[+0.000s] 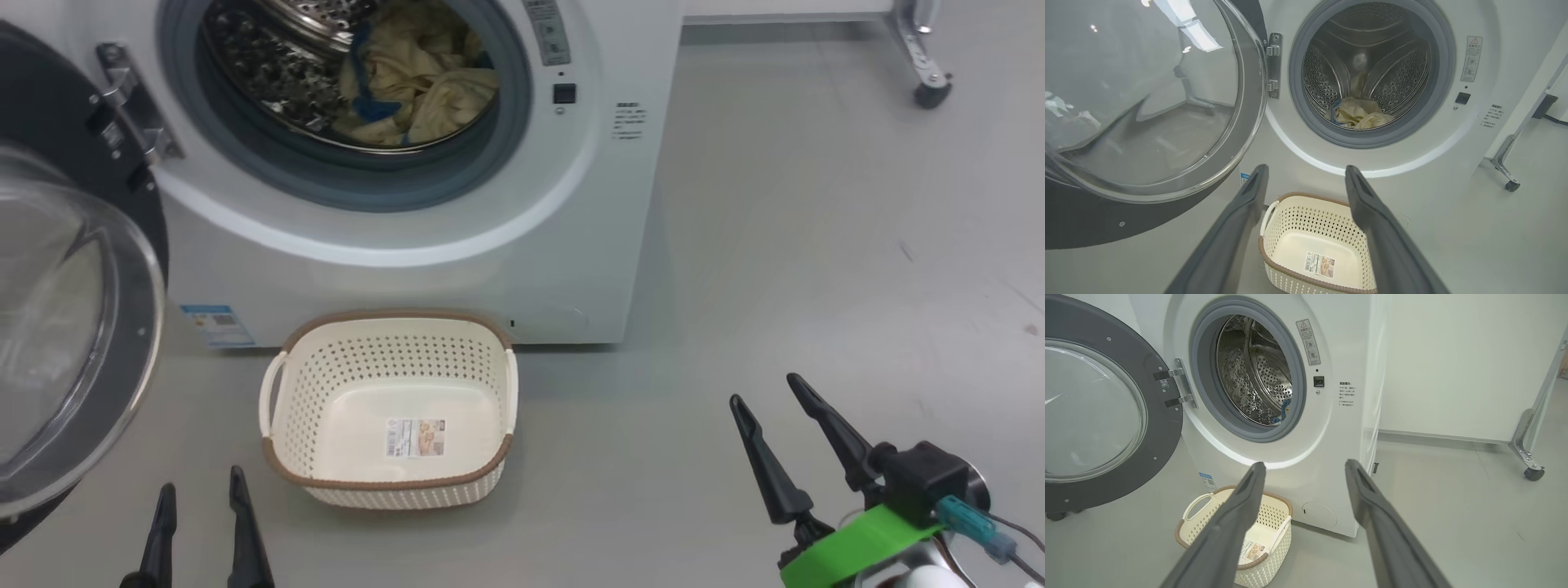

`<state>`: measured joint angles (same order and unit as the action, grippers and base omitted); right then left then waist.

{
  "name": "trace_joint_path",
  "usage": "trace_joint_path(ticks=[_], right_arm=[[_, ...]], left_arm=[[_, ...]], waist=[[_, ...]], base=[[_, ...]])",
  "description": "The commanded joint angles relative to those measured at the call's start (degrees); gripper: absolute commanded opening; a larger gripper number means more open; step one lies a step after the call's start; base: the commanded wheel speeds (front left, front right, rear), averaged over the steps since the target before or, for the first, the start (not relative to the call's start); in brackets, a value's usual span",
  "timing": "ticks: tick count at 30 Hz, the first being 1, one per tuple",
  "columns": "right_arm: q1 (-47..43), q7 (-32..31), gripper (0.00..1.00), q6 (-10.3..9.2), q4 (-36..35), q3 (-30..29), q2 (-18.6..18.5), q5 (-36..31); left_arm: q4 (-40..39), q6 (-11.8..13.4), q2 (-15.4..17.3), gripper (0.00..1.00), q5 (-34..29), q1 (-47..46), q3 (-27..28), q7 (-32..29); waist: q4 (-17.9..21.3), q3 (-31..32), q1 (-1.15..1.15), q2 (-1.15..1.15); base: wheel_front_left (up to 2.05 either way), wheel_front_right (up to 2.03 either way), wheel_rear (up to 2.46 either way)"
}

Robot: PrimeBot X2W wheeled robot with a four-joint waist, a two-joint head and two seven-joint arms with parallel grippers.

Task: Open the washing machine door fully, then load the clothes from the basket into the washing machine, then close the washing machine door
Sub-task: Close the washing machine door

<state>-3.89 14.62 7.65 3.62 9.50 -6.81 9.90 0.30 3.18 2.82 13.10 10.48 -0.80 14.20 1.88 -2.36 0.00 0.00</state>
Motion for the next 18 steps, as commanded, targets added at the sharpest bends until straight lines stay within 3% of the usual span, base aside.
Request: trace_joint_path(ticks=[1,11,18], right_arm=[[3.18,0.38,1.0,-0.16,-2.09,0.96,-1.18,-0.32],[3.81,0.38,1.0,-0.16,-1.77,1.36,-2.15,-0.16],[4.06,0.38,1.0,-0.16,-1.39,2.14,-2.56,-0.16]], left_arm=[[-2.17,0.45,0.06,1.0,-0.38,-2.42,2.08,0.8],[-3.28,1.6,0.06,1.0,0.1,-2.06,1.75,0.8],[-3.63,1.91,0.06,1.0,0.64,-1.72,1.96,0.8]], waist=[[-3.79,-0.08,0.0,0.0],[-15.31,-0.09,0.0,0.0],[-20.33,0.29,0.0,0.0]], base=[[0.0,0.0,0.0],[0.0,0.0,0.0],[0.0,0.0,0.0]])
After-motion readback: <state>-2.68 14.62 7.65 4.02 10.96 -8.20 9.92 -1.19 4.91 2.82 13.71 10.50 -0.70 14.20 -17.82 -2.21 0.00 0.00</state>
